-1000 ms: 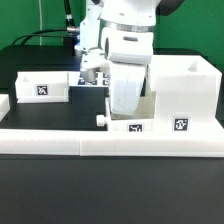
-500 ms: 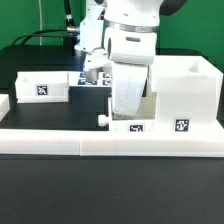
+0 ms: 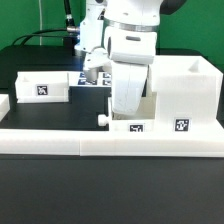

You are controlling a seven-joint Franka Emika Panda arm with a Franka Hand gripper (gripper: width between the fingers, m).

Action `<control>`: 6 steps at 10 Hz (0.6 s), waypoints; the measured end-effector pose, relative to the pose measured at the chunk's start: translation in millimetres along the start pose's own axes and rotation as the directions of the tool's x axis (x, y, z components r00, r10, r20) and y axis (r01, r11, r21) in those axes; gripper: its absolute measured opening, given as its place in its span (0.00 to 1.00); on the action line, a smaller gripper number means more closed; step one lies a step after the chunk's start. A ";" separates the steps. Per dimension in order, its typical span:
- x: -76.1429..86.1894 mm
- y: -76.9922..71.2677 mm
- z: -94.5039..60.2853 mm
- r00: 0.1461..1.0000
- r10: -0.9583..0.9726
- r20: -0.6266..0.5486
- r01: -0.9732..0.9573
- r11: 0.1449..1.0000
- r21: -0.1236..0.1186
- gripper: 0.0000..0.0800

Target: Assemble drawer

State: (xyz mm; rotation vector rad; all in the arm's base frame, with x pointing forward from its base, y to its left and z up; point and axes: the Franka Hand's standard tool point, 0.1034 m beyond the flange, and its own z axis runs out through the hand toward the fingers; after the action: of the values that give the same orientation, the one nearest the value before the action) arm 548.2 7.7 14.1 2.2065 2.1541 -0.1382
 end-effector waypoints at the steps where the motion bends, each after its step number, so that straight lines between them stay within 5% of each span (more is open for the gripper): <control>1: 0.0 1.1 -5.8 1.000 0.003 0.004 -0.003 1.000 0.007 0.58; 2: -0.4 2.5 -12.1 1.000 0.003 0.008 -0.003 1.000 0.015 0.74; 6: -10.8 5.4 -41.1 1.000 0.010 0.027 -0.011 0.999 0.042 0.81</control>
Offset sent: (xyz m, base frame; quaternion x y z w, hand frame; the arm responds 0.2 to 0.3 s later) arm 0.0029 -0.0031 0.0302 0.0366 -0.0145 0.0034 0.9992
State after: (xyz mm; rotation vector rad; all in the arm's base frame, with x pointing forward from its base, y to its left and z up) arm 554.5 0.9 55.9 2.2239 2.1452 -0.2136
